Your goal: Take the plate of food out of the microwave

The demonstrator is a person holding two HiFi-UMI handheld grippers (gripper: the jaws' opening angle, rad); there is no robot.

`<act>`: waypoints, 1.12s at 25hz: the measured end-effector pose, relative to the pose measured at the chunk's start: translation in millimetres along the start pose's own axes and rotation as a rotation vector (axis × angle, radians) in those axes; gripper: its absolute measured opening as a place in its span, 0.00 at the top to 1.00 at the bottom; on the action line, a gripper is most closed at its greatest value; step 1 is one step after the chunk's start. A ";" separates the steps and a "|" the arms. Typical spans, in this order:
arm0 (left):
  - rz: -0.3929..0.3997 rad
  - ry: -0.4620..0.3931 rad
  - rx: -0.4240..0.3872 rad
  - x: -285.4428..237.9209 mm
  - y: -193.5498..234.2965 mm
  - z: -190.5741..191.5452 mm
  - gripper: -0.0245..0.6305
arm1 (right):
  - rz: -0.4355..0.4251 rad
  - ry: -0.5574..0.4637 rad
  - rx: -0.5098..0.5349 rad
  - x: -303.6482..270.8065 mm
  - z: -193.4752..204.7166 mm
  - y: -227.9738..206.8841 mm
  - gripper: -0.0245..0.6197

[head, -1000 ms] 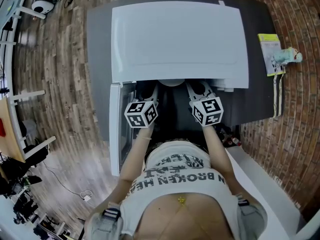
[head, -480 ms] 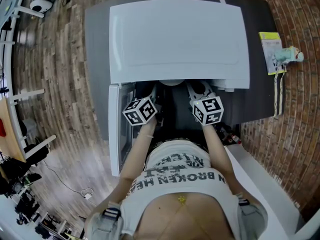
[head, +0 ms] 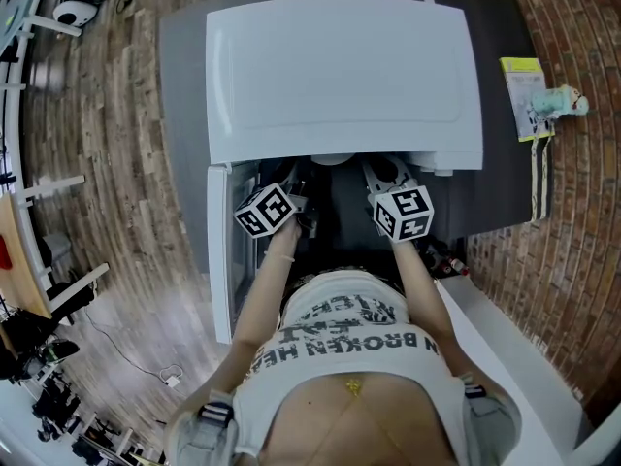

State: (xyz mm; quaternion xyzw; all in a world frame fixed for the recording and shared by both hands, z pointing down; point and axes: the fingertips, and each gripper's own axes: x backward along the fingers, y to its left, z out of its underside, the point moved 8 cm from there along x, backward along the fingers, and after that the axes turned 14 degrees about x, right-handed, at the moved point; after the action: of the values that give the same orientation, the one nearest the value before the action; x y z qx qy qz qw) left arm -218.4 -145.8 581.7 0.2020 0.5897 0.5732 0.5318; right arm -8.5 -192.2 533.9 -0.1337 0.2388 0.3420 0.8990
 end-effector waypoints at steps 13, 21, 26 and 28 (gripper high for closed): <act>0.083 0.024 0.132 -20.5 6.7 2.5 0.81 | 0.014 0.012 -0.022 1.3 5.7 -5.0 0.95; 0.071 0.028 0.183 -22.6 9.9 6.3 0.88 | 0.008 0.015 -0.051 0.3 9.9 -6.7 0.95; 0.062 0.019 0.253 -18.5 11.3 8.6 0.90 | -0.023 0.006 -0.138 -2.1 14.9 -5.0 0.95; 0.058 0.019 0.256 -17.1 11.5 9.8 0.90 | -0.027 -0.004 -0.196 -1.9 18.3 -6.1 0.95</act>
State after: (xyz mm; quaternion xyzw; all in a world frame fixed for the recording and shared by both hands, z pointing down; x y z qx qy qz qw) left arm -208.2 -152.8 601.0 0.2797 0.6569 0.5103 0.4794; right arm 0.6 -190.3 551.0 -0.2236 0.2005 0.3517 0.8866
